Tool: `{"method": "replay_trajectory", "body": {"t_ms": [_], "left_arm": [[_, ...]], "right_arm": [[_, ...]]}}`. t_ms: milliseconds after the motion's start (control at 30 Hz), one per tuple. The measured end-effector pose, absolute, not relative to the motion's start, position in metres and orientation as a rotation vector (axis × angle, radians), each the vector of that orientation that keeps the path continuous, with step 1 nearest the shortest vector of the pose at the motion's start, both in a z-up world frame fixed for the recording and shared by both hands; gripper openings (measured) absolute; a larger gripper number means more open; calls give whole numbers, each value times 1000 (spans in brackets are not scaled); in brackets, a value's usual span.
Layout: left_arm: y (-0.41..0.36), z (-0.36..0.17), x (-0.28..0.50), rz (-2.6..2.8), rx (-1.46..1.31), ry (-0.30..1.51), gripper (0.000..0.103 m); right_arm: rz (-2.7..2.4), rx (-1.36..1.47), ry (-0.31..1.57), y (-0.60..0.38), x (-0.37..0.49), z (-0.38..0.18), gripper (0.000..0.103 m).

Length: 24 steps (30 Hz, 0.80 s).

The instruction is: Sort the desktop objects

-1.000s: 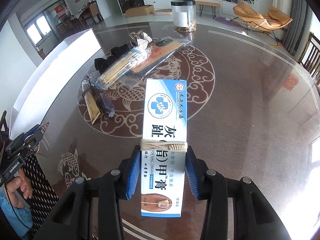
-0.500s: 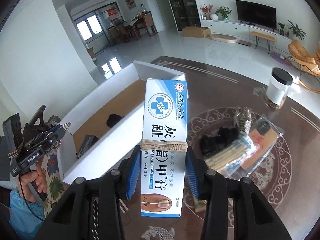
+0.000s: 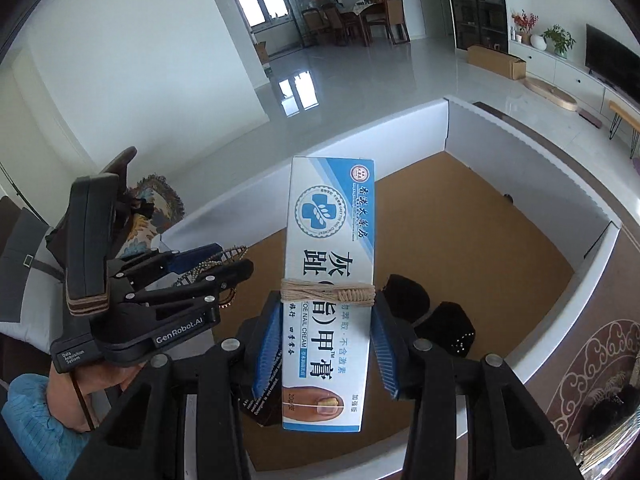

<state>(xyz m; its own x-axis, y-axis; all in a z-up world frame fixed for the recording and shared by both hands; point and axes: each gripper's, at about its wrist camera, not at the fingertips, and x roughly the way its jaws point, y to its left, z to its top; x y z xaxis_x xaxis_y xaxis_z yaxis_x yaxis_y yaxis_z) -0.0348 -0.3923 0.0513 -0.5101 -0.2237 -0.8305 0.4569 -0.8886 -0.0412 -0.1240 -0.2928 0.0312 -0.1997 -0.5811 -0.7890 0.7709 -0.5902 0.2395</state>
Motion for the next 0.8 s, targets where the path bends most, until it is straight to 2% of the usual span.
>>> {"method": "replay_trajectory", "body": {"t_ms": [67,100,133,167,233,400,600,733,800], "left_arm": [[-398,43,-38,-2374,1300,383,43],[-400,42,-39,-2356,1311,396,44],[-401,42,-39,-2342,1314,393,53],[-401,42,-40,-2321,1310,373,69],[-399,49,-37,-2291,1257,312,76],[-369,82,-21,-2383,1145,289,76],[-254,137,-6,-2645,1034,204,79],[-149,140,2,-2856,1032,209,100],[-100,121,1,-2943,1094,240,103]], "right_arm": [[-1884,1180,283,-299,-123,11,47],[-1866,1206,283,-302,-125,2,60],[-1850,1226,277,-302,-127,-4,71],[-1846,1234,269,-302,-128,-7,86],[-1865,1218,234,-289,-134,-5,86],[-1951,1133,126,-242,-138,24,87],[-2109,1003,67,-129,-126,56,92],[-2277,941,76,-11,-97,55,99],[-2398,955,100,51,-80,39,102]]}}
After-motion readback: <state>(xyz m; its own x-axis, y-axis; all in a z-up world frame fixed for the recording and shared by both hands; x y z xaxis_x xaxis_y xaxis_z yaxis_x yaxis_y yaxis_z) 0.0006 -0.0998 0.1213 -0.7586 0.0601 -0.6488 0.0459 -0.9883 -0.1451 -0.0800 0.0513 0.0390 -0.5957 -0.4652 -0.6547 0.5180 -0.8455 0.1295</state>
